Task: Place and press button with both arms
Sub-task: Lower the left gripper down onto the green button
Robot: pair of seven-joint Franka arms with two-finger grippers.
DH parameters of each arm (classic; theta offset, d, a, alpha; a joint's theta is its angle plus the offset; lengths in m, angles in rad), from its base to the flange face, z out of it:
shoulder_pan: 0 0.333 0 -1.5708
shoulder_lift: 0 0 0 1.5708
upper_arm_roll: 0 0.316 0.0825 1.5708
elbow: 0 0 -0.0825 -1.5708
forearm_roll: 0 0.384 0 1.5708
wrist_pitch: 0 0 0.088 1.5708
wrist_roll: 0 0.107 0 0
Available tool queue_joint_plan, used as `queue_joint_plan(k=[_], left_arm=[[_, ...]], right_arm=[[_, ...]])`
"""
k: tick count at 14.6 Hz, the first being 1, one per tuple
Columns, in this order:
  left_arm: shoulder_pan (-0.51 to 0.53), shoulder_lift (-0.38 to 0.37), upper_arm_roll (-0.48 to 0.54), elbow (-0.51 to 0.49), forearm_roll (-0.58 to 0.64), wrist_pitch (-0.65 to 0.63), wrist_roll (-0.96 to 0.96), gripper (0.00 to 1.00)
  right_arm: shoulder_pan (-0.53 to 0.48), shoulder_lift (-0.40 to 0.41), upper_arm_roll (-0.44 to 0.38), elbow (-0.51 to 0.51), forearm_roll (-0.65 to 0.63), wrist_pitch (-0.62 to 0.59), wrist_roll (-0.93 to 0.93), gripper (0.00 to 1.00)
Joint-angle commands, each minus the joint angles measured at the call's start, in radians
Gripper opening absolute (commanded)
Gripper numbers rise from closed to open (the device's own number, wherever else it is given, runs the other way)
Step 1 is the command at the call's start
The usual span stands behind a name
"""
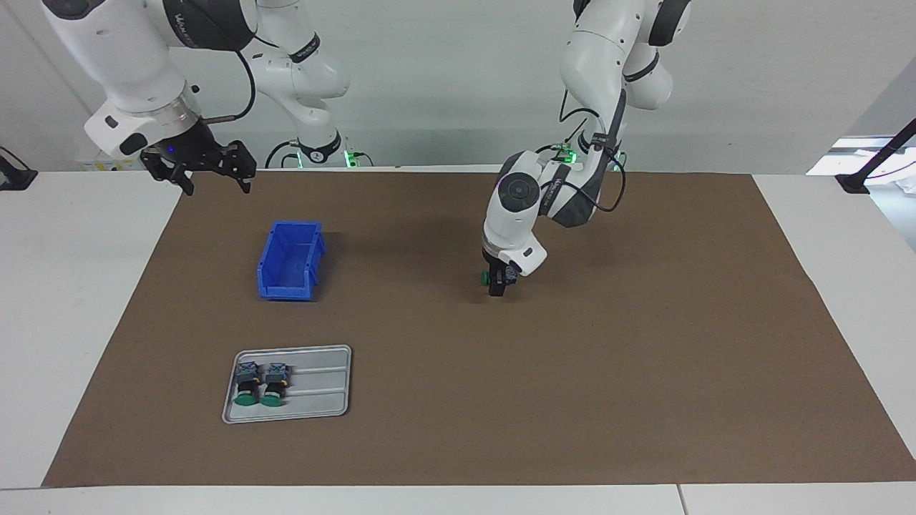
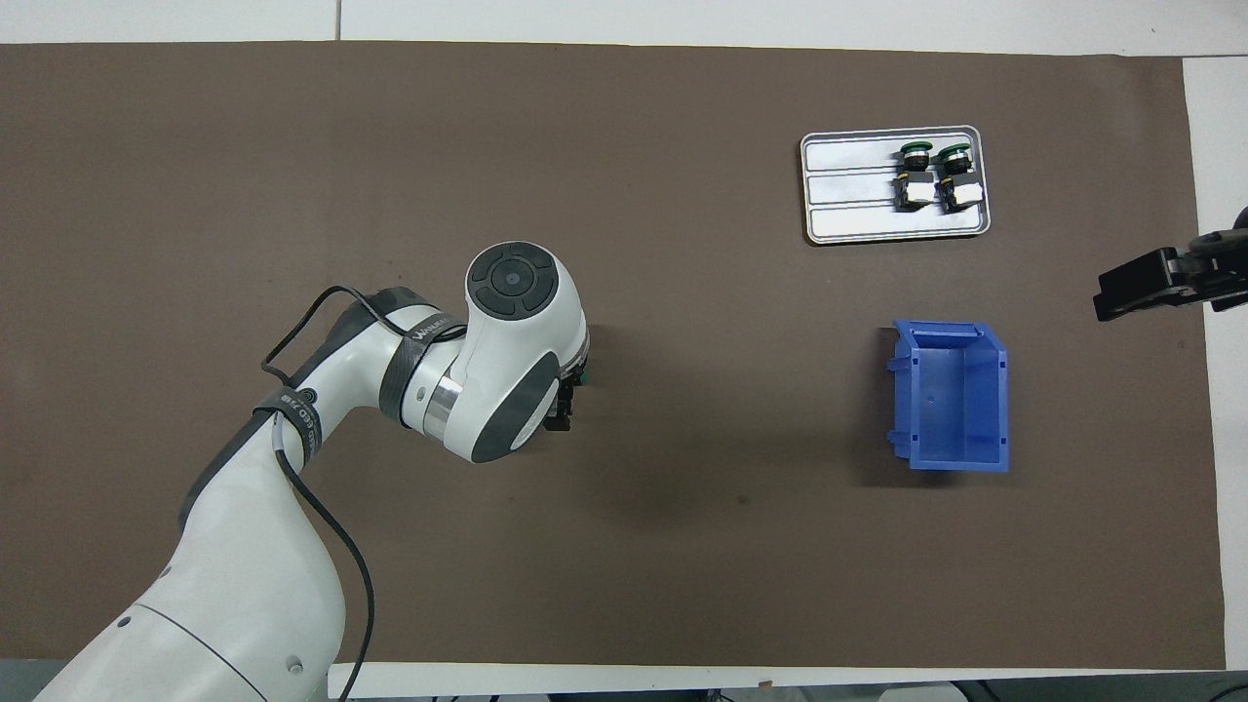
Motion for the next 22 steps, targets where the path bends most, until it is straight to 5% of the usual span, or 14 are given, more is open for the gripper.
queue_joint_plan(k=[1, 6, 10, 19, 22], left_arm=[[-0.021, -0.010, 0.016, -0.022, -0.010, 0.036, -0.030, 0.77], [-0.021, -0.009, 0.016, -0.020, -0.010, 0.036, -0.039, 0.43], [-0.019, -0.009, 0.016, -0.008, -0.010, 0.031, -0.023, 0.26], [0.047, -0.113, 0.016, -0.022, -0.022, 0.042, 0.080, 0.19], [0.087, -0.115, 0.016, -0.025, -0.223, 0.134, 0.138, 0.19]], right_arm=[[-0.021, 0.001, 0.009, -0.006, 0.004, 0.002, -0.022, 0.99], [-0.016, -0.002, 0.010, -0.006, 0.004, 0.000, -0.023, 0.99], [0.048, -0.011, -0.045, -0.017, 0.004, 0.002, -0.019, 0.99], [0.062, -0.012, -0.077, -0.018, 0.004, -0.006, -0.020, 0.99], [0.065, -0.012, -0.077, -0.018, 0.004, -0.006, -0.020, 0.99]])
